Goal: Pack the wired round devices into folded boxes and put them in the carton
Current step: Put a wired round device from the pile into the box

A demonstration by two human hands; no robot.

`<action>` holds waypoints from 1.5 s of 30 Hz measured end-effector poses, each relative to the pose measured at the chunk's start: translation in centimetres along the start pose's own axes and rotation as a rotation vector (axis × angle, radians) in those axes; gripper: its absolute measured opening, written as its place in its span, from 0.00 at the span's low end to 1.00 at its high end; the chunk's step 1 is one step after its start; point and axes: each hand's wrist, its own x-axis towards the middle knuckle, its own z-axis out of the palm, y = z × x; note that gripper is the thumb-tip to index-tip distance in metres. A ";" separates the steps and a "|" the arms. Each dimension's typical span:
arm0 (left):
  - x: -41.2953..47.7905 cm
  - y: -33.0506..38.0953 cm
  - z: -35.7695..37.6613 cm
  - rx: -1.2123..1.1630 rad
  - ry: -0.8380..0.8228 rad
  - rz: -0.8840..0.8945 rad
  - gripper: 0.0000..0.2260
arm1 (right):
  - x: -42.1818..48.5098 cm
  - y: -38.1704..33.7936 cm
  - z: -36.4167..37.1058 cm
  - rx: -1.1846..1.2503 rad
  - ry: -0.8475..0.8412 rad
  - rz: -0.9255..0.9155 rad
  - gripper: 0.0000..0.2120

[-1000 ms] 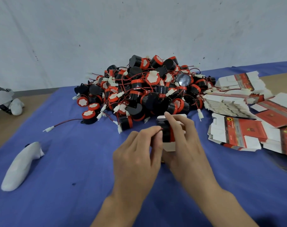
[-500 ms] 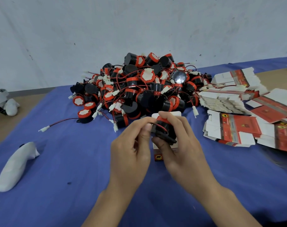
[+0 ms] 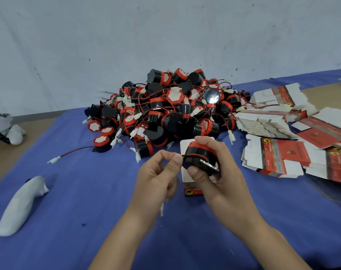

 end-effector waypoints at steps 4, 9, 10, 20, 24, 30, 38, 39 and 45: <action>0.2 0.2 -0.3 -0.130 -0.093 -0.116 0.10 | 0.1 -0.8 0.2 0.277 0.016 0.060 0.18; 0.1 0.3 0.0 -0.249 -0.186 -0.197 0.10 | 0.7 -0.4 0.0 0.490 0.030 0.184 0.14; 0.1 0.3 0.1 -0.274 -0.196 -0.216 0.10 | 0.8 -0.3 0.0 0.515 0.024 0.214 0.14; -0.1 0.1 0.6 -0.572 -0.325 -0.507 0.10 | 1.1 0.5 0.1 0.614 0.078 0.259 0.16; -0.4 0.1 0.5 -0.693 -0.396 -0.554 0.09 | 1.0 0.3 0.3 0.627 0.085 0.276 0.12; -0.8 -0.4 0.9 -0.666 -0.333 -0.397 0.19 | 1.1 -0.3 0.6 0.623 0.033 0.289 0.23; -1.1 -0.4 1.6 -0.642 -0.289 -0.309 0.20 | 0.5 -0.5 0.4 0.505 0.059 0.280 0.17; -1.2 -0.5 1.6 -0.661 -0.292 -0.299 0.20 | 0.4 -0.6 0.5 0.502 0.062 0.274 0.14; -0.5 -0.1 1.2 -0.638 -0.130 -0.241 0.17 | 0.8 -0.9 0.6 0.293 0.173 0.158 0.21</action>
